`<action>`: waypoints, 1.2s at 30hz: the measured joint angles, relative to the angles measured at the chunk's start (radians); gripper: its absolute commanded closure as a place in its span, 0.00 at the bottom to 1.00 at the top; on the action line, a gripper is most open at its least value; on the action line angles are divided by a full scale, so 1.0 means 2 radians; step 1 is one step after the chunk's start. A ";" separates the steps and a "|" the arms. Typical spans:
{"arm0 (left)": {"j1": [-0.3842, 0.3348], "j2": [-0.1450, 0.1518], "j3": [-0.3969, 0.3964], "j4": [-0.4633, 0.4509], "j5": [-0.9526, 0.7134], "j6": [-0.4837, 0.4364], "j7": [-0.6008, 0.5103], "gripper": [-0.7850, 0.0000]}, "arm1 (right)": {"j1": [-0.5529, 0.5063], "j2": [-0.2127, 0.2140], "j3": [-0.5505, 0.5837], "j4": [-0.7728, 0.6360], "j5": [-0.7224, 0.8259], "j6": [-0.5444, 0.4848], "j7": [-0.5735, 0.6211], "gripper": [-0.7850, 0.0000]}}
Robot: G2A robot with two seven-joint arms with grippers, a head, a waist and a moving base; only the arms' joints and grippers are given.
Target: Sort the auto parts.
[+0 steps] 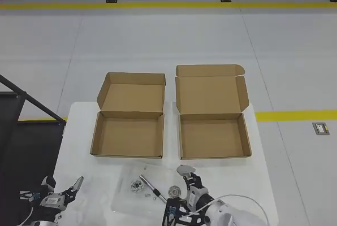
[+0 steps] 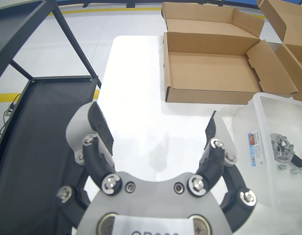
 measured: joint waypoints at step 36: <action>0.000 0.000 0.000 0.000 0.000 0.000 0.000 0.00 | 0.241 -0.086 -0.192 0.305 0.235 -0.046 0.268 0.51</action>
